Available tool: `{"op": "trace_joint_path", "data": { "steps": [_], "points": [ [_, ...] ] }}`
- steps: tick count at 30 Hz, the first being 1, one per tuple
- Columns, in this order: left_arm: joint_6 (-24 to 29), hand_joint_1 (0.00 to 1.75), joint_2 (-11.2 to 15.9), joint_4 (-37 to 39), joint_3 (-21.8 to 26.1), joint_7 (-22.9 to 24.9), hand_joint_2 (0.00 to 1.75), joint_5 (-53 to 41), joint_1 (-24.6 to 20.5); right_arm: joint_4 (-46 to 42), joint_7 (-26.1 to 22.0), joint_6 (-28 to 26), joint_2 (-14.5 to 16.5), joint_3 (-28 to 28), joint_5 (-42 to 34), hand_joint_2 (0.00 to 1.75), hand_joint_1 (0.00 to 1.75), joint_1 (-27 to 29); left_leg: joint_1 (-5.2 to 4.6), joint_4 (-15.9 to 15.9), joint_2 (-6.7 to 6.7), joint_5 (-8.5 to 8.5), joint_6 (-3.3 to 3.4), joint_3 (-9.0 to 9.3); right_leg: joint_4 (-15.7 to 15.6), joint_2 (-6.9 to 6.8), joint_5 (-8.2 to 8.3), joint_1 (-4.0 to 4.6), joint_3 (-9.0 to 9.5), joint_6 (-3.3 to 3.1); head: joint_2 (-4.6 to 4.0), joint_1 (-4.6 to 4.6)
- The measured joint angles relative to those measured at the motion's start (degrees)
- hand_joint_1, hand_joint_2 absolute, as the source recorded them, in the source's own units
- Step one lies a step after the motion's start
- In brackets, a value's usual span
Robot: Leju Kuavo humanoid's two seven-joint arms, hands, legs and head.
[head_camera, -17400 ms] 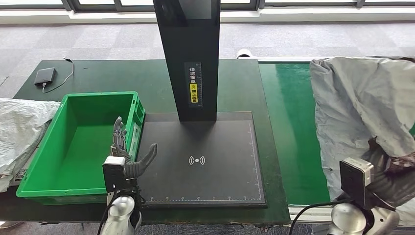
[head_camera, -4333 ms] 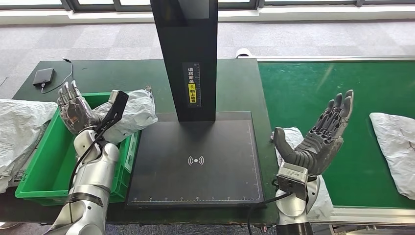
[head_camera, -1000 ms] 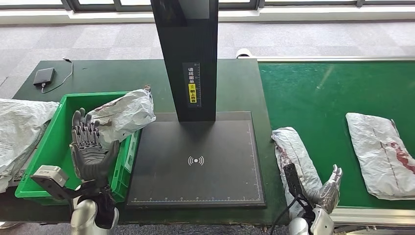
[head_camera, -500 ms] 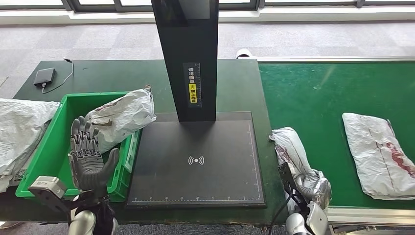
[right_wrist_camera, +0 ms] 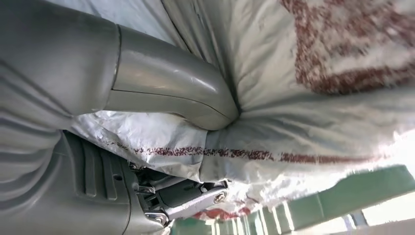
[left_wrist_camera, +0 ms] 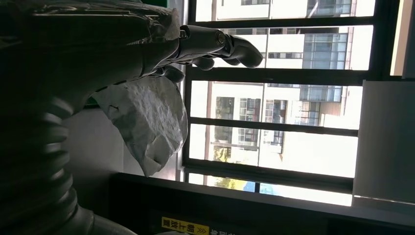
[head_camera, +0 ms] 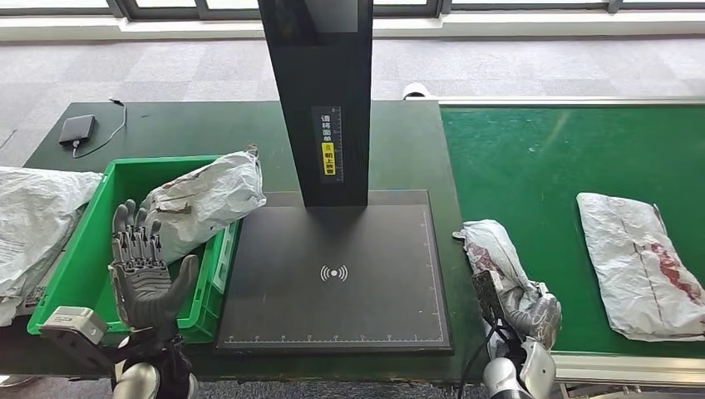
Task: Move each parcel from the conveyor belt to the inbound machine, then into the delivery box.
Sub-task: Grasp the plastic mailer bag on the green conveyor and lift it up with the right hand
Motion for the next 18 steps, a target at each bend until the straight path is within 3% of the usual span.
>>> {"op": "trace_joint_path", "data": {
  "steps": [3, 14, 18],
  "points": [
    [0.08, 0.0, -0.03, -0.04, -0.01, -0.03, 1.75, 0.0, 0.19, -2.88, -2.65, -1.34, 0.58, 0.1, -1.38, 1.75, 1.75, 1.49, 0.0, 0.0, -0.14, 0.0, 0.0, -0.06, 0.0, -0.12, -0.06, 0.0, -0.01, 0.04, 0.0, 0.0],
    [0.13, 0.0, -0.03, -0.04, -0.03, -0.09, 1.75, 0.0, 0.25, -7.01, -3.94, -1.47, 1.42, 0.19, -2.0, 1.75, 1.75, 3.39, -0.01, 0.0, -0.25, -0.04, 0.05, -0.14, 0.0, -0.21, -0.14, -0.08, -0.04, 0.11, 0.01, 0.0],
    [0.19, 0.0, -0.03, 0.04, -0.05, -0.21, 1.75, -0.02, 0.24, -12.22, -10.74, -1.51, 2.62, 0.19, -4.25, 1.75, 1.75, 5.01, -0.02, 0.0, -0.27, -0.04, 0.06, -0.16, 0.0, -0.22, -0.14, -0.1, -0.08, 0.11, 0.01, 0.0]
  ]
}}
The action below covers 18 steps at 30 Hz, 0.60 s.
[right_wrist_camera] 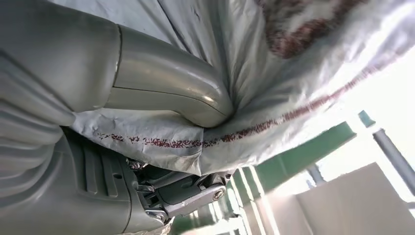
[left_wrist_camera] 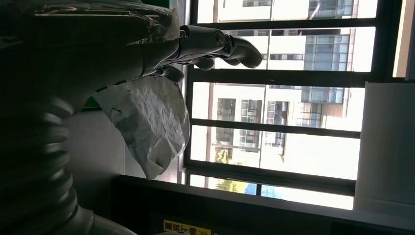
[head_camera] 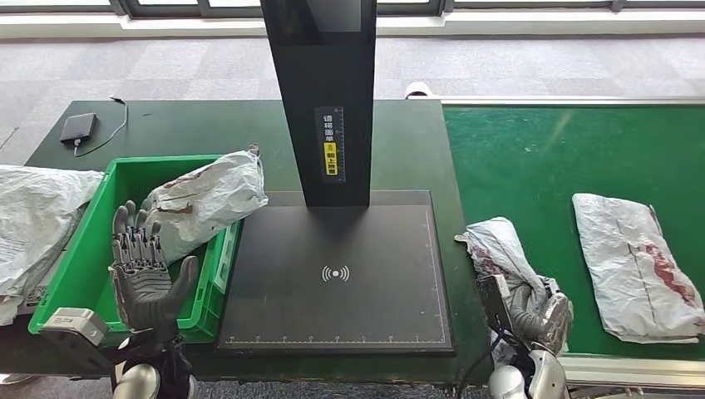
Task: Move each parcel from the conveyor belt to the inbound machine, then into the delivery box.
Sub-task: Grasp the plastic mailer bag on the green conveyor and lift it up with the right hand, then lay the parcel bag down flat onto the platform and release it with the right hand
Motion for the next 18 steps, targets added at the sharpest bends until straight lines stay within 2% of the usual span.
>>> {"op": "trace_joint_path", "data": {
  "steps": [3, 5, 13, 18],
  "points": [
    [0.03, 0.0, 0.0, 0.32, -0.09, -0.32, 1.75, -0.04, -0.07, -6.92, -6.08, -0.31, 1.1, 0.0, -4.59, 1.75, 1.75, 1.24, -0.02, 0.0, 0.01, 0.0, 0.0, -0.01, 0.0, 0.02, 0.0, 0.0, -0.04, 0.0, 0.0, 0.0],
    [0.02, 0.0, 0.0, 0.68, -0.21, -0.56, 1.75, -0.07, -0.15, -12.27, -7.98, -0.55, 1.36, 0.05, -7.8, 1.75, 1.75, 1.88, -0.03, 0.0, 0.03, 0.0, 0.0, -0.01, 0.0, 0.04, 0.0, 0.01, -0.05, 0.0, 0.0, 0.01],
    [-0.69, 0.0, 0.01, 2.48, -0.55, -1.08, 1.75, -0.13, -0.47, -28.04, -10.2, -0.57, 1.46, 2.82, -13.02, 1.75, 1.75, 4.58, -0.06, 0.0, 0.25, -0.04, 0.02, 0.06, 0.0, 0.2, 0.01, 0.0, -0.07, 0.0, -0.01, 0.01],
    [-1.02, 0.0, 0.03, 3.93, -1.18, -1.45, 1.75, -0.31, -0.75, -33.78, -10.96, -0.54, 1.44, 4.99, -14.12, 1.75, 1.75, 5.41, -0.06, 0.0, 0.31, -0.03, 0.02, 0.1, 0.0, 0.27, 0.02, 0.01, -0.05, -0.01, 0.0, 0.0]
  ]
}}
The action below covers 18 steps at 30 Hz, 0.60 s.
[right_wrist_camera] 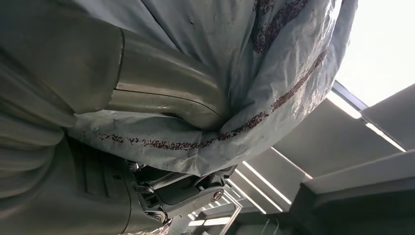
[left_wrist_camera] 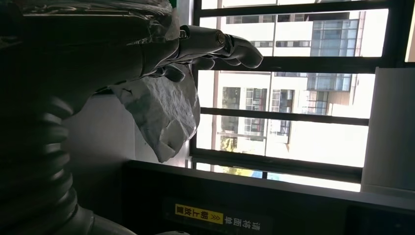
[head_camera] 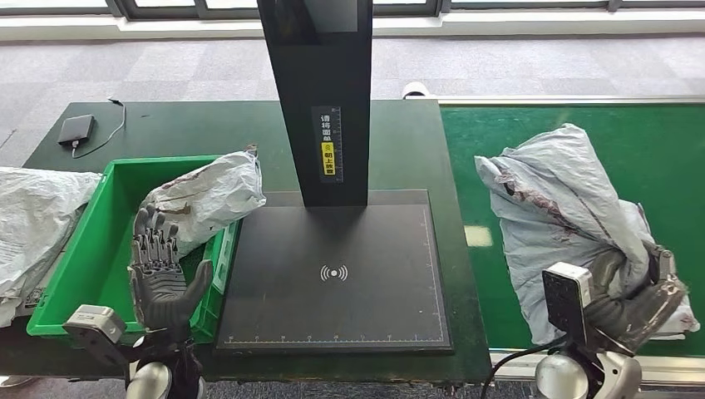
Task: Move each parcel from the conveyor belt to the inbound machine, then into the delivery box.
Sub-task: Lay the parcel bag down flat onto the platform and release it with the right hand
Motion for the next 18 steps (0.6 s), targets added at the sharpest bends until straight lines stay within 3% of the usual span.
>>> {"op": "trace_joint_path", "data": {
  "steps": [10, 18],
  "points": [
    [-0.17, 0.0, 0.03, 1.72, -0.54, -0.23, 1.75, -0.02, -0.32, -1.09, -9.89, 0.36, 0.0, 6.14, -11.71, 1.75, 1.75, 0.36, 0.01, -0.01, 0.03, 0.0, 0.0, 0.0, 0.0, 0.06, 0.0, 0.01, 0.01, 0.0, 0.0, 0.01],
    [-0.34, 0.0, 0.03, 2.88, -0.65, -0.6, 1.75, -0.61, -0.59, 13.36, -10.19, 11.79, -0.09, 19.65, -14.72, 1.75, 1.75, -3.2, 0.11, -0.02, 0.12, 0.04, -0.07, 0.06, 0.01, 0.12, 0.03, 0.12, 0.07, -0.06, 0.0, 0.01]
  ]
}}
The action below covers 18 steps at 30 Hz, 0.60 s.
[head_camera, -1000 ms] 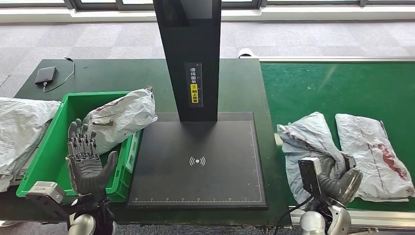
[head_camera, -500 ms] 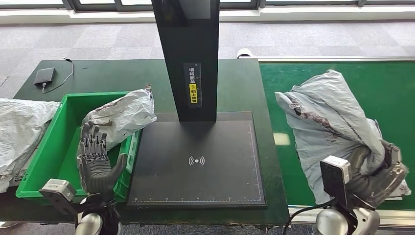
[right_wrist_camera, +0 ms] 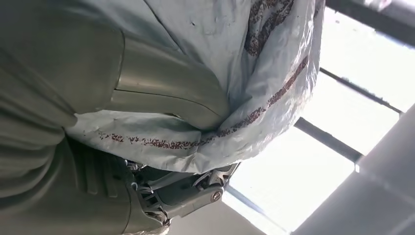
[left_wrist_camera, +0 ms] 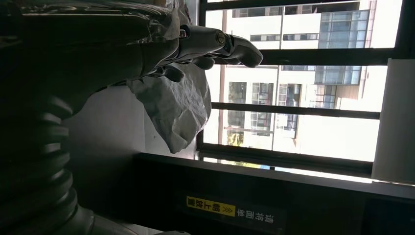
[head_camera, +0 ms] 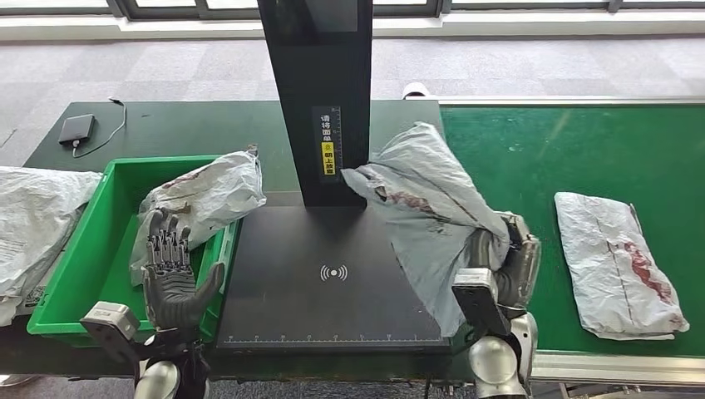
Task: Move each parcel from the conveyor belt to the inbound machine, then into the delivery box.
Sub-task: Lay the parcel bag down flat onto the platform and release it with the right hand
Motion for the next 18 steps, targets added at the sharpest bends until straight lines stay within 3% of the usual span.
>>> {"op": "trace_joint_path", "data": {
  "steps": [8, 17, 18],
  "points": [
    [0.45, 0.0, 0.02, 0.48, 0.0, -0.09, 1.75, -0.11, -0.08, 14.01, 0.45, 3.31, 0.01, 8.96, -0.93, 1.75, 1.75, -3.53, 0.0, 0.0, -0.04, 0.01, -0.01, -0.03, 0.0, -0.02, 0.0, -0.01, 0.02, 0.0, 0.01, 0.0],
    [1.27, 0.0, 0.04, 0.46, 0.0, -0.33, 1.75, -0.15, -0.08, 26.08, -0.36, 4.36, 1.15, 10.87, -3.01, 1.75, 1.75, -10.29, -0.01, 0.01, -0.03, 0.02, -0.01, -0.02, 0.0, -0.02, 0.02, -0.02, 0.0, 0.0, 0.0, -0.01],
    [1.27, 0.0, 0.04, 0.46, 0.0, -0.33, 1.75, -0.15, -0.08, 27.14, -0.31, 4.57, 1.29, 10.89, -3.17, 1.75, 1.31, -10.93, -0.01, 0.01, -0.03, 0.02, -0.01, -0.01, 0.0, -0.01, 0.02, -0.01, 0.0, -0.01, 0.0, -0.01]
  ]
}}
